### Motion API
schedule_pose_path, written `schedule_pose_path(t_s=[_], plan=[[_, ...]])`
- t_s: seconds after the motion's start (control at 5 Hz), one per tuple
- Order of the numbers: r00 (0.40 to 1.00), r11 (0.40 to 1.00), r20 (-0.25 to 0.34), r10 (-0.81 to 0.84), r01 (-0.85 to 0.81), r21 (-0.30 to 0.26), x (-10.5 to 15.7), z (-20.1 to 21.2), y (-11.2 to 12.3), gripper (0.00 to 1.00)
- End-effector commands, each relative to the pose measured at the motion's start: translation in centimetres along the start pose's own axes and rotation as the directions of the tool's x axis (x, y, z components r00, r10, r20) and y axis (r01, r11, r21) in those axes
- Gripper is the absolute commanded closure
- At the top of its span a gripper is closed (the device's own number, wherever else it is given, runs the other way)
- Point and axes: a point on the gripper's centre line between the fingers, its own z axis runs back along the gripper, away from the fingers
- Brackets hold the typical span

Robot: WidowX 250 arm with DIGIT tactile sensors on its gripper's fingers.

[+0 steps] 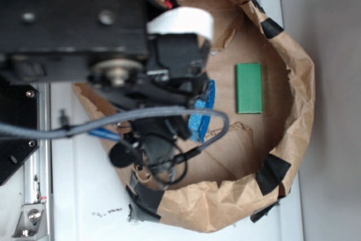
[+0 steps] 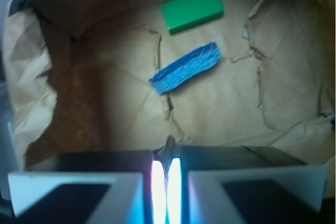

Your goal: Grab the silver keys.

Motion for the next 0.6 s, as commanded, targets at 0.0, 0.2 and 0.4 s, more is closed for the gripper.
schedule_pose_path(t_s=[0.0,0.2,0.4], plan=[[0.981,0.983,0.056,0.183,-0.184,0.011,5.9,0.6,3.2,1.00],[0.995,1.000,0.096,0.010,-0.010,0.002,4.6,1.2,1.1,1.00],[0.997,1.000,0.081,-0.009,0.011,-0.026,4.0,1.2,1.1,1.00]])
